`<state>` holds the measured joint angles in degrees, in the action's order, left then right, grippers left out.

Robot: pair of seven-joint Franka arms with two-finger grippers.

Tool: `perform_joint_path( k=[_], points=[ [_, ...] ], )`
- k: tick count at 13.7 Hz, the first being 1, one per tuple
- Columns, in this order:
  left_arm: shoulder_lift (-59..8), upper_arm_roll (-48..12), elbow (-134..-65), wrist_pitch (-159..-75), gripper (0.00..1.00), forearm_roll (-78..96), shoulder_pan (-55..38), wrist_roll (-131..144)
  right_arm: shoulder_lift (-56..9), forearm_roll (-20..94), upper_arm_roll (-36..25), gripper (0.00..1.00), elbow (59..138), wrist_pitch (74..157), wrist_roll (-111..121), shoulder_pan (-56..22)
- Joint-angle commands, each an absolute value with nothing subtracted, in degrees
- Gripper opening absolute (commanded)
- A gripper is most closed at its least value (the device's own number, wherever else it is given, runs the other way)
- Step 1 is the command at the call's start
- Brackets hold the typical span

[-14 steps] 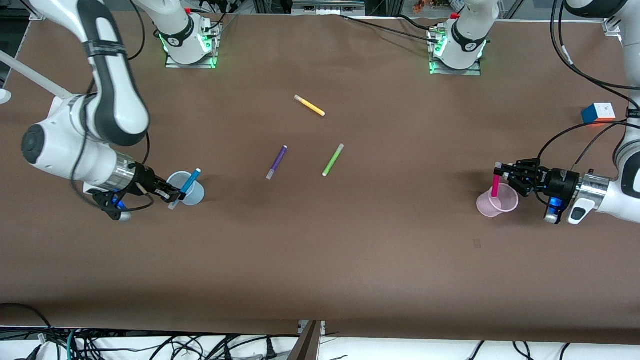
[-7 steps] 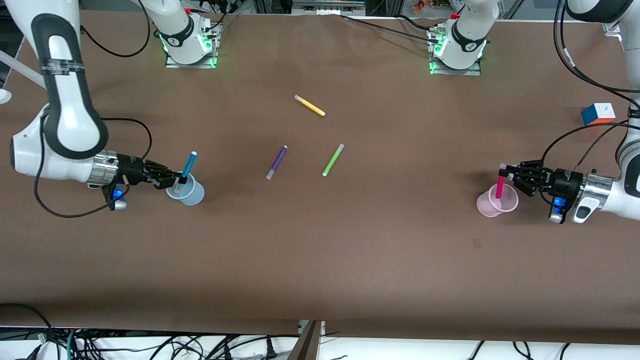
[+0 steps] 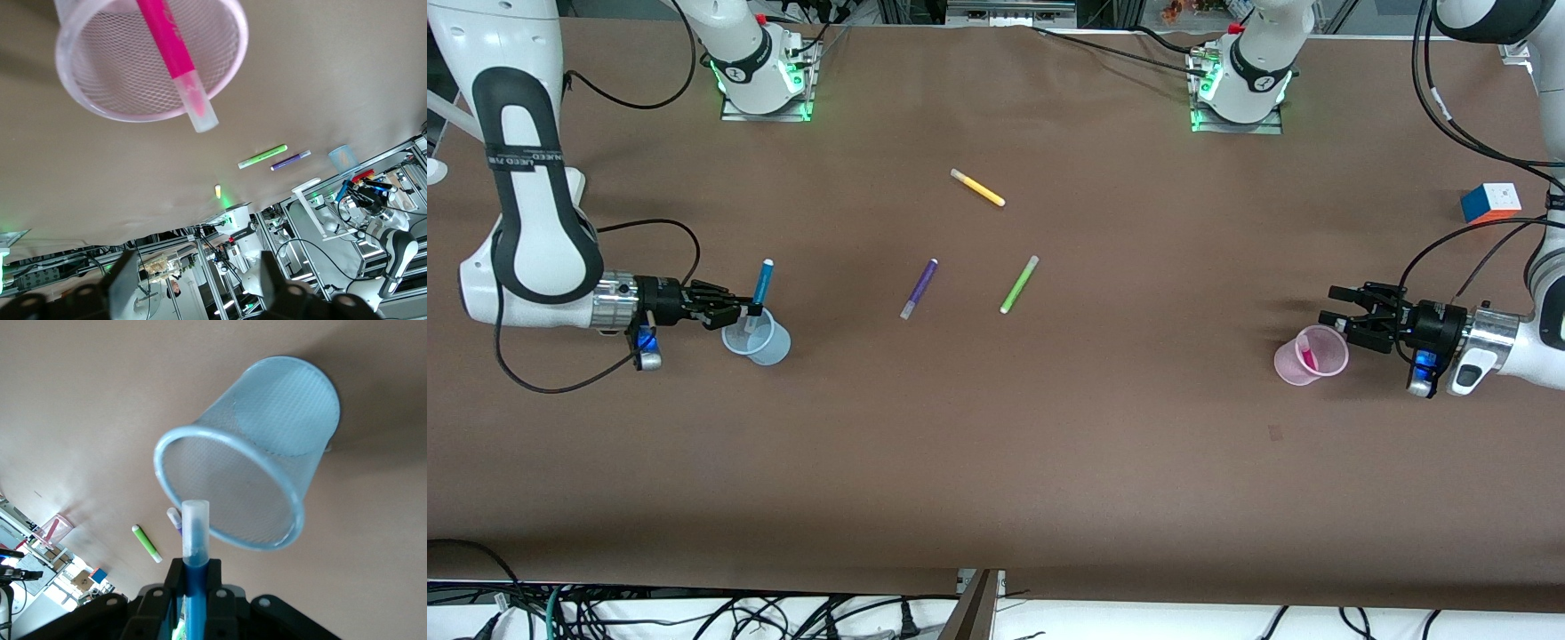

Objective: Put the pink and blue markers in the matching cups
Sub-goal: 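Drop the pink marker into the pink cup while the right gripper drops blue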

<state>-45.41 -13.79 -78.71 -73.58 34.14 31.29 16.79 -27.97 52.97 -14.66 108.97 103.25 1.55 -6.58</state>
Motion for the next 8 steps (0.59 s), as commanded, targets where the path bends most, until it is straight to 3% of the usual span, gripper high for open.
perform_joint_path(
  k=[1, 4, 5, 6, 8],
  points=[
    [-42.55, -15.02, -74.21, -73.47, 1.00, 25.97, 29.02, 15.73, -28.48, 55.02, -14.15, 0.00, 108.99, 102.39, 5.44, -3.96],
    [-38.33, -18.88, -72.60, -73.65, 1.00, 19.27, 26.38, 15.82, -28.56, 54.93, -14.06, 0.00, 108.37, 102.48, 5.71, -3.52],
    [-36.58, -18.98, -72.60, -73.74, 1.00, 17.16, 24.63, 15.73, -28.83, 55.02, -14.06, 0.27, 108.20, 102.48, 5.71, -3.52],
    [-35.17, -18.98, -72.60, -73.91, 1.00, 14.88, 22.35, 15.73, -29.00, 55.02, -14.06, 0.62, 108.02, 102.57, 5.71, -3.52],
    [-32.27, -18.98, -72.60, -75.75, 1.00, 9.78, 19.18, 15.47, -29.00, 55.02, -14.06, 0.68, 108.02, 102.57, 5.71, -3.52]
  ],
)
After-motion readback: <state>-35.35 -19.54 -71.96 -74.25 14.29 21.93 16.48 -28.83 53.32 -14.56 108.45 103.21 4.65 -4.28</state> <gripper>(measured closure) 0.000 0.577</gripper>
